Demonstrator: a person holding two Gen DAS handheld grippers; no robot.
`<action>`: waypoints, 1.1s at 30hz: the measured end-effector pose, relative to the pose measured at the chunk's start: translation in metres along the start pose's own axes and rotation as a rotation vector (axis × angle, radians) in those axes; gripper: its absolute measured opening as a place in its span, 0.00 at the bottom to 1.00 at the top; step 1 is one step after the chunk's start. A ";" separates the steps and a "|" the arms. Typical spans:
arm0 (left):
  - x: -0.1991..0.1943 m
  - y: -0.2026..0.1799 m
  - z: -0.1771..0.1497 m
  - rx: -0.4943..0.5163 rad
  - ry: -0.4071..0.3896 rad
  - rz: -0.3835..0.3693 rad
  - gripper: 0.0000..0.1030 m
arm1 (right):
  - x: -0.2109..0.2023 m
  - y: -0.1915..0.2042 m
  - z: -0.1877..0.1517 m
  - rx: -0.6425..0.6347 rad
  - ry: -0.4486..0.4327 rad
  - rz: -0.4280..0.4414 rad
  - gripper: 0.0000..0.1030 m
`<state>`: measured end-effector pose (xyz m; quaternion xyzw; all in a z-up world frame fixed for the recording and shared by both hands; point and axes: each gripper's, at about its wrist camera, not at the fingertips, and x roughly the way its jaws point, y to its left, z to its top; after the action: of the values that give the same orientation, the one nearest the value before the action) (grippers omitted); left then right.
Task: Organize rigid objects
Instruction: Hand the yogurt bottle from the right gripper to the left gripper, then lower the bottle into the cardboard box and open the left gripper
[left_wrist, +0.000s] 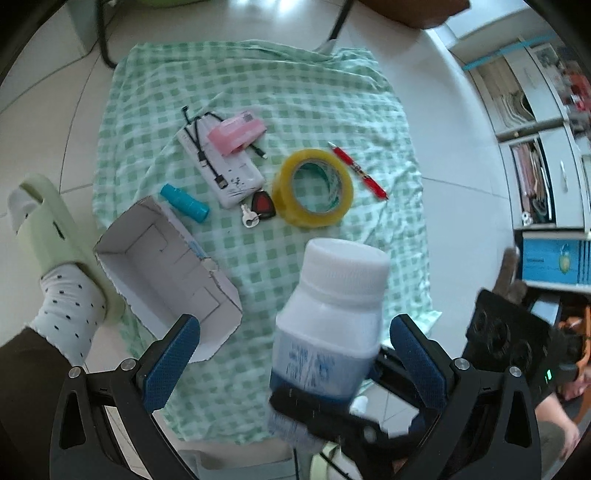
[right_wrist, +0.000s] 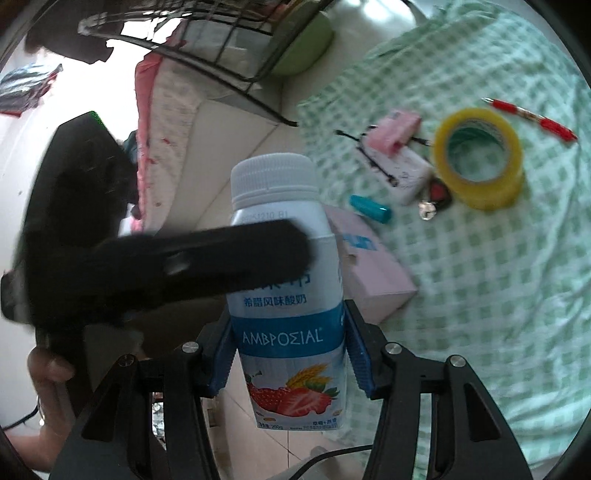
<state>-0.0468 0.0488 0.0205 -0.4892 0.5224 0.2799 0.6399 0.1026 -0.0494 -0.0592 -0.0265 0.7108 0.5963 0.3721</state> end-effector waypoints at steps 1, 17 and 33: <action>0.000 0.003 0.000 -0.019 -0.001 -0.012 0.98 | 0.005 -0.001 -0.005 -0.011 0.002 0.004 0.53; -0.075 0.045 -0.031 -0.060 -0.310 0.036 0.47 | 0.043 0.014 -0.009 0.015 0.097 -0.062 0.71; -0.018 0.077 -0.003 -0.232 -0.179 0.231 0.46 | 0.056 -0.038 -0.035 0.102 0.237 -0.369 0.71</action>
<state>-0.1202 0.0768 0.0124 -0.4695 0.4804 0.4524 0.5867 0.0624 -0.0681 -0.1216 -0.2070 0.7618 0.4744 0.3895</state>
